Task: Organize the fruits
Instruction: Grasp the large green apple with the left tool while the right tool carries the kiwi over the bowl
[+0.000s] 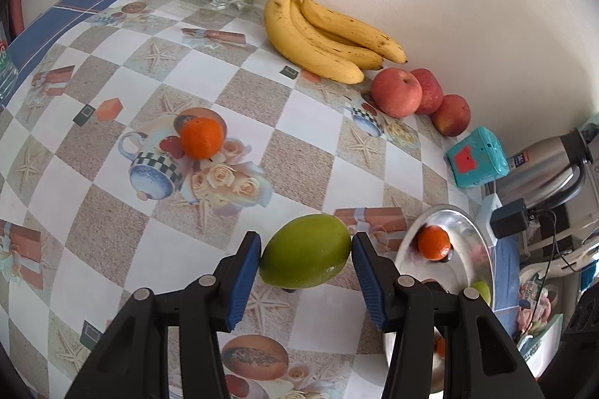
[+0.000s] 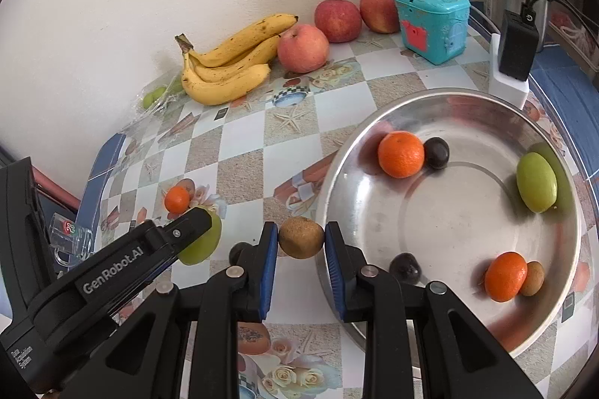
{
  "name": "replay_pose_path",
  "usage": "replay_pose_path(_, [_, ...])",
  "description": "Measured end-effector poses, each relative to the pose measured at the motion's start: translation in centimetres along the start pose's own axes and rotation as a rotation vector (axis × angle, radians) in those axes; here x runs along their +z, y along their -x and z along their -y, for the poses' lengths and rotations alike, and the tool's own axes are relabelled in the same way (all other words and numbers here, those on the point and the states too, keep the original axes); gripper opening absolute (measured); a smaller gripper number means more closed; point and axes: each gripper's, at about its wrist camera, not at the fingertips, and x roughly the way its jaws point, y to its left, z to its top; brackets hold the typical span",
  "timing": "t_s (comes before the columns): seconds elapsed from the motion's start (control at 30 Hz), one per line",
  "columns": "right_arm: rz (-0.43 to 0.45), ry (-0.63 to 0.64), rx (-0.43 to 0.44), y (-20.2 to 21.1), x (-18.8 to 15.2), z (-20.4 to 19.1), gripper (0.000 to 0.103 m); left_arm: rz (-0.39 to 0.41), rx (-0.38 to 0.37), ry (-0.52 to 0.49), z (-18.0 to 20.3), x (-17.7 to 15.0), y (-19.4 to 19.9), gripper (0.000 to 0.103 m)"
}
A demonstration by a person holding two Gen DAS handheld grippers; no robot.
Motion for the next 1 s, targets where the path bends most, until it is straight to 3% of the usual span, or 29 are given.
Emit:
replay_pose_path(0.27, [0.048, -0.074, -0.121, 2.2, 1.0, 4.8, 0.027, -0.035, -0.057, -0.091, 4.3, -2.0, -0.2, 0.053])
replay_pose_path(0.57, [0.089, -0.192, -0.176, 4.8, 1.6, 10.6, 0.027, -0.066, -0.12, -0.19, 8.6, -4.0, -0.4, 0.053])
replay_pose_path(0.77, [0.122, -0.194, -0.177, 6.2, 1.8, 11.1, 0.027, -0.083, -0.106, -0.218, 9.4, -4.7, -1.0, 0.053])
replay_pose_path(1.0, [0.06, -0.18, -0.187, 4.3, 1.4, 10.8, 0.027, -0.104, -0.095, -0.218, 9.2, -5.0, -1.6, 0.053])
